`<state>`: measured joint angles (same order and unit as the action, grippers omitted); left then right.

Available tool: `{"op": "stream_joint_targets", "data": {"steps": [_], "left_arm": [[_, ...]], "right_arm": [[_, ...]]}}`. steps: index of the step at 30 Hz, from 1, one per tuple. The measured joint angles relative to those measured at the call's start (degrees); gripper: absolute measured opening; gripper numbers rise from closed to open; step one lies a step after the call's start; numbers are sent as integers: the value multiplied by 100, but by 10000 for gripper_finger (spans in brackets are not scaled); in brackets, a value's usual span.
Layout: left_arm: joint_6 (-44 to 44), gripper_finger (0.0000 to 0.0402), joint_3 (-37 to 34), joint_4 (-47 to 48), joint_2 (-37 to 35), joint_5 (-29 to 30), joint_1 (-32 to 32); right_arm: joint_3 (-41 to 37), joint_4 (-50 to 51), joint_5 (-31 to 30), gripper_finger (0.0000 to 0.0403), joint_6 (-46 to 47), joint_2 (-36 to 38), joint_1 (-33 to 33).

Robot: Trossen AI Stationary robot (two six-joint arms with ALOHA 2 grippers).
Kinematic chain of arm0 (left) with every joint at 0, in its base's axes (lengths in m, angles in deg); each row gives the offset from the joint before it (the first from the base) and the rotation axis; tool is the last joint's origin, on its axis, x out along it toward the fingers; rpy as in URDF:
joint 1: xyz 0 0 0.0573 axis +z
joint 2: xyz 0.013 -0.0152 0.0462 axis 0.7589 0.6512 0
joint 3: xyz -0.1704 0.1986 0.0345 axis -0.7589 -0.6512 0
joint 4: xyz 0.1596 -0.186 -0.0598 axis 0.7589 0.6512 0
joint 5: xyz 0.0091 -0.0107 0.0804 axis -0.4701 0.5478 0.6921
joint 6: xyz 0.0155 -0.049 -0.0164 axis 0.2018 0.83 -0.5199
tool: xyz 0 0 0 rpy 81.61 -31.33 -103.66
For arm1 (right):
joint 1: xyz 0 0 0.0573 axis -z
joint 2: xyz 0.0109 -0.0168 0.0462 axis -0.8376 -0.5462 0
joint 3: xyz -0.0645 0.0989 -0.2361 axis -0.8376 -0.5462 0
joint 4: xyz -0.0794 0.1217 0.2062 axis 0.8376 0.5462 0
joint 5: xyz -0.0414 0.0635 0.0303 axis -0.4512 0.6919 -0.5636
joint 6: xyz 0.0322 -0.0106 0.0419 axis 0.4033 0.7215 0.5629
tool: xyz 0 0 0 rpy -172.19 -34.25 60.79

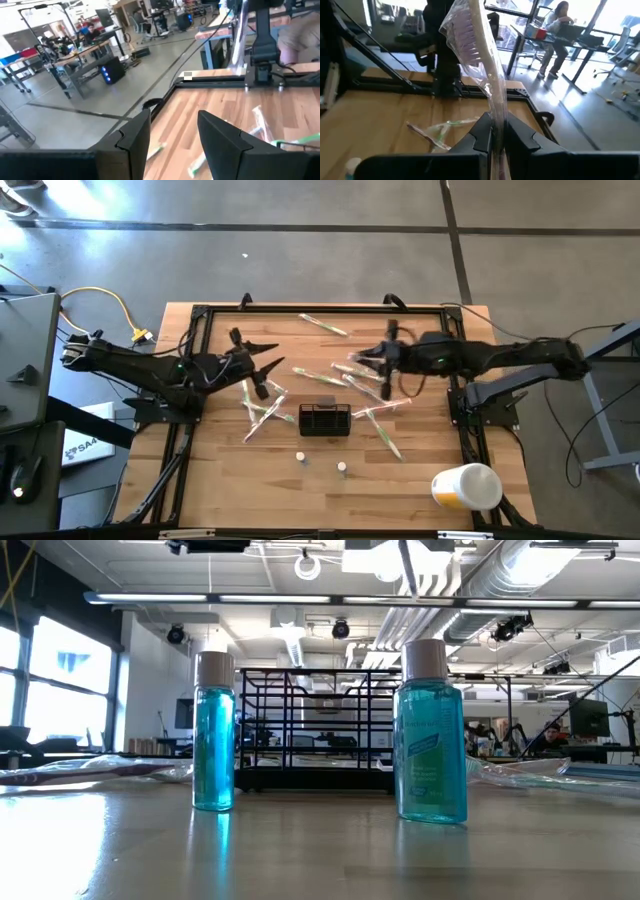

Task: Pick & Place toothbrushing station
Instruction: Put the violet toothbrush into the wire organizer

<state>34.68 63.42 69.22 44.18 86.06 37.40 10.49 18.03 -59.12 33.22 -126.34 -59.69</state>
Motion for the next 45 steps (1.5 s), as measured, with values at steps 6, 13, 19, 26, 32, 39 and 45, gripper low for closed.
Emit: {"op": "stream_joint_targets", "data": {"steps": [6,13,19,26,32,39,45], "left_arm": [[229,159,-85,700,-419,-239,0],[273,159,-1094,-268,-973,-287,231],[567,159,-1912,-872,-1194,-780,585],[757,159,-2395,-1251,-1146,-1026,710],[1085,159,-2555,-1251,-1145,-1268,708],[1171,159,-2575,-1206,-1144,-1920,708],[1263,159,-2575,-1207,-1144,-2110,708]], "right_arm": [[-1010,-825,805,20,366,841,242],[-2287,-3067,1958,20,900,844,636],[-2732,-4268,2323,20,1124,307,774],[-2862,-5182,2792,20,1506,-540,722],[-2860,-5932,2878,20,1493,-1379,526],[-2860,-6190,2499,20,1337,-1905,376],[-2858,-6250,2093,20,1438,-2239,154]]}}
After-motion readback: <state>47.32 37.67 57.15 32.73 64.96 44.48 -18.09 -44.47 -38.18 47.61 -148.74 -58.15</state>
